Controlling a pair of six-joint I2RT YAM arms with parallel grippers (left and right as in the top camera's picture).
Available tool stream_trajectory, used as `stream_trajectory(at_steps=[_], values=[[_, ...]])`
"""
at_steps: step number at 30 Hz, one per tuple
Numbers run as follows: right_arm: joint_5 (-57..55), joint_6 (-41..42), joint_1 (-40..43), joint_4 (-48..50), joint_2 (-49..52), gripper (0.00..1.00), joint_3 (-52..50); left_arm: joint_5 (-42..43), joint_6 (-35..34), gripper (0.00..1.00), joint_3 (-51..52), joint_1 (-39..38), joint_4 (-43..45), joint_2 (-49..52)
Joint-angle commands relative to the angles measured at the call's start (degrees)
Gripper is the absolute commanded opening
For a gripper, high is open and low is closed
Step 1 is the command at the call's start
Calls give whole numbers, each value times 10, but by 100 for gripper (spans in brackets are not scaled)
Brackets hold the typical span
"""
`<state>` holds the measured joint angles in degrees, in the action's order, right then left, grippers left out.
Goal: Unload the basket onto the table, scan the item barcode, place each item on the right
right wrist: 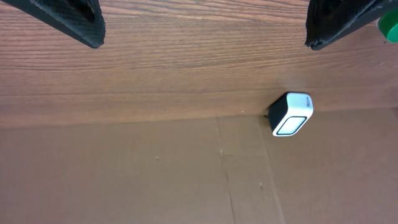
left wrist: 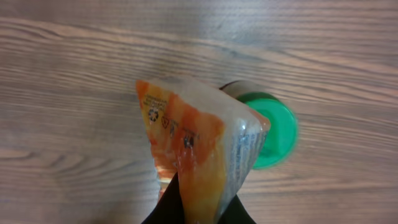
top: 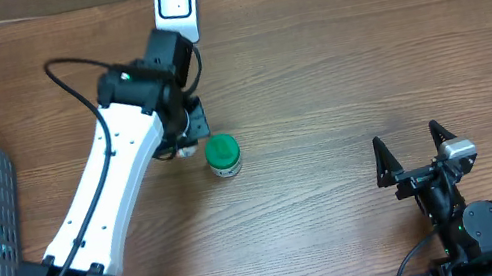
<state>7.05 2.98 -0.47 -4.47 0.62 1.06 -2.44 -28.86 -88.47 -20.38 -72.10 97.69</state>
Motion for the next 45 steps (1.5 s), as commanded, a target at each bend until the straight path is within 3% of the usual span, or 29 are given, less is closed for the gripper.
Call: stream_trajectory(at_steps=[1, 8, 11, 16, 18, 19, 21, 28, 45], values=[[-6, 0, -3, 3, -5, 100, -6, -9, -18, 4, 56, 1, 31, -2], [-6, 0, -3, 3, -5, 100, -6, 0, -25, 5, 147, -4, 106, -2], [-6, 0, -3, 3, -5, 100, -6, 6, -27, 13, 159, -4, 116, -2], [-6, 0, -3, 3, -5, 100, -6, 6, -27, 34, 160, -4, 122, -2], [-6, 0, -3, 3, -5, 100, -6, 6, -27, 66, 159, -2, 125, -2], [-6, 0, -3, 3, -5, 100, -6, 6, -27, 76, 157, -1, 125, -2], [-6, 0, -3, 3, -5, 100, -6, 7, -26, 83, 148, 5, 118, -2], [-6, 0, -3, 3, -5, 100, -6, 8, -6, 86, 43, 27, 36, -3], [-6, 0, -3, 3, -5, 100, -6, 5, 76, 92, -363, 102, -232, -3]])
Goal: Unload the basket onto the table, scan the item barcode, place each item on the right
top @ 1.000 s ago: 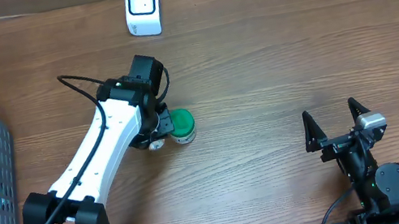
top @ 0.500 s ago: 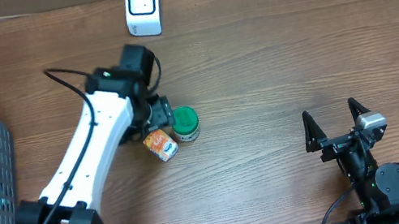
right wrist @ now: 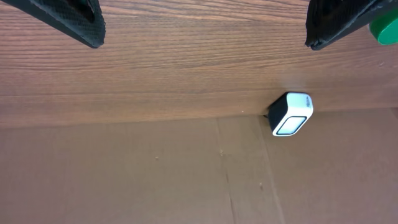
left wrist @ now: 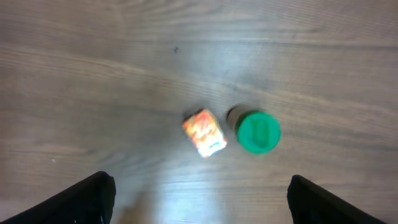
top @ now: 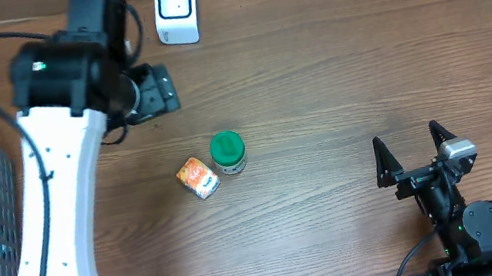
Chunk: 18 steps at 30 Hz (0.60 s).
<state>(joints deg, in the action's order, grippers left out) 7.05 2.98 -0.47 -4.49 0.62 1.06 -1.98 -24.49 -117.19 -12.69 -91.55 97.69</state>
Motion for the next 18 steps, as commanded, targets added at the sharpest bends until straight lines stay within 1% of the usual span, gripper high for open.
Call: stream_trajectory(at_steps=[1, 3, 8, 10, 18], values=[[-6, 0, -3, 3, -5, 100, -6, 0, 36, 92, -92, 33, -48, -3], [-6, 0, -3, 3, -5, 100, -6, 6, 63, 91, -120, 53, -53, -6], [-6, 0, -3, 3, -5, 100, -6, -2, 65, 92, -158, 125, -52, -14], [-6, 0, -3, 3, -5, 100, -6, -1, 66, 93, -158, 168, -52, -14], [-6, 0, -3, 3, -5, 100, -6, -1, 67, 94, -158, 262, -50, -14]])
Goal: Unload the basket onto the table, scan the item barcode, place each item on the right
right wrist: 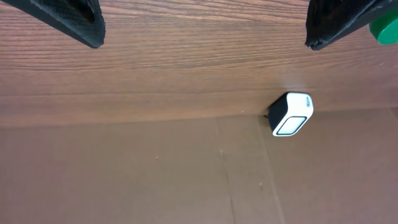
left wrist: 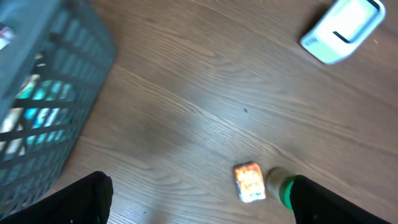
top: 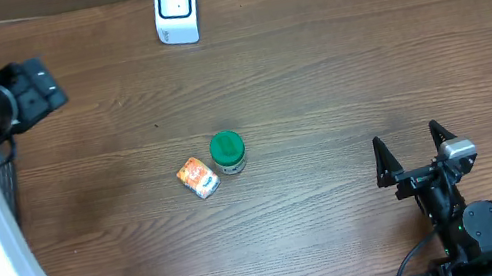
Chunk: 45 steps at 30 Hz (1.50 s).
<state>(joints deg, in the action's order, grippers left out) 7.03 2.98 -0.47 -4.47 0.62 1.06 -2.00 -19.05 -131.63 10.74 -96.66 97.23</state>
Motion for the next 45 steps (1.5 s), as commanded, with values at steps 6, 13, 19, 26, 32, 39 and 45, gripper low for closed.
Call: stream_trajectory(at_steps=[6, 13, 19, 26, 32, 39, 45], values=[[-6, 0, -3, 3, -5, 100, -6, 2, -12, 97, -14, 114, 30, -10], [-6, 0, -3, 3, -5, 100, -6, 5, -28, 96, -14, 200, 65, -10], [-6, 0, -3, 3, -5, 100, -6, -1, -28, 96, -14, 229, 67, -7], [-6, 0, -3, 3, -5, 100, -6, 6, -35, 97, -14, 285, 69, 30], [-6, 0, -3, 3, -5, 100, -6, 31, -37, 94, -13, 367, 52, 84], [-6, 0, -3, 3, -5, 100, -6, 32, -15, 79, 5, 419, 14, 164], [-6, 0, -3, 3, -5, 100, -6, 51, 18, 82, 104, 417, 70, 186]])
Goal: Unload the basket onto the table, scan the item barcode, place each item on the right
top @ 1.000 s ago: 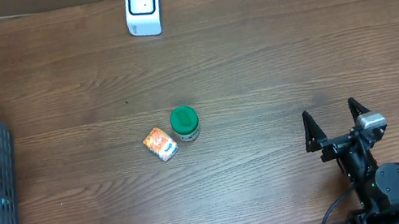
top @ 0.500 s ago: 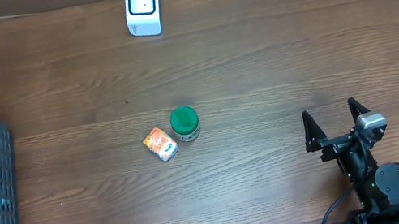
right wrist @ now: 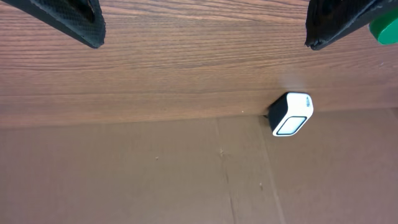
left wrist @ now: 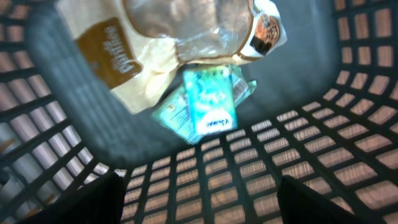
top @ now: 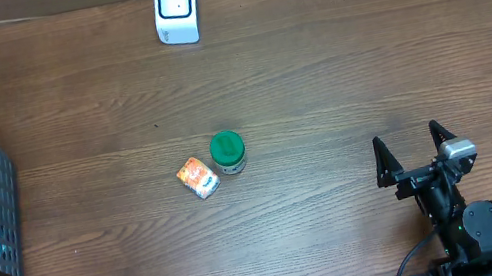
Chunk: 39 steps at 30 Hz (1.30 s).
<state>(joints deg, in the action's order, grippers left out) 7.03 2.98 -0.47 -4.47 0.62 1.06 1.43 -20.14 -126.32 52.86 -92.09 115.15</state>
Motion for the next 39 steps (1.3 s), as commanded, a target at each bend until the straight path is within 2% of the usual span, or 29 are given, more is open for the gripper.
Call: stream_trajectory(at_steps=[1, 6, 12, 20, 27, 30, 33, 37, 39], values=[[-6, 0, -3, 3, -5, 100, -6, 16, 30, 83, 65, -4, 34, 7], [-6, 0, -3, 3, -5, 100, -6, 20, 37, 90, 144, -4, 87, 7], [-6, 0, -3, 3, -5, 100, -6, 20, 40, 94, 252, -5, 175, 7], [-6, 0, -3, 3, -5, 100, -6, 21, 39, 99, 327, -11, 256, 8], [-6, 0, -3, 3, -5, 100, -6, 22, 39, 88, 383, -27, 311, 8], [-6, 0, -3, 3, -5, 100, -6, 20, 39, 80, 398, -31, 327, 8], [-6, 0, -3, 3, -5, 100, -6, 20, 39, 66, 400, -32, 328, 8], [-6, 0, -3, 3, -5, 100, -6, 15, 39, 56, 400, -32, 327, 8], [-6, 0, -3, 3, -5, 100, -6, 9, 39, 44, 400, -32, 325, 8]])
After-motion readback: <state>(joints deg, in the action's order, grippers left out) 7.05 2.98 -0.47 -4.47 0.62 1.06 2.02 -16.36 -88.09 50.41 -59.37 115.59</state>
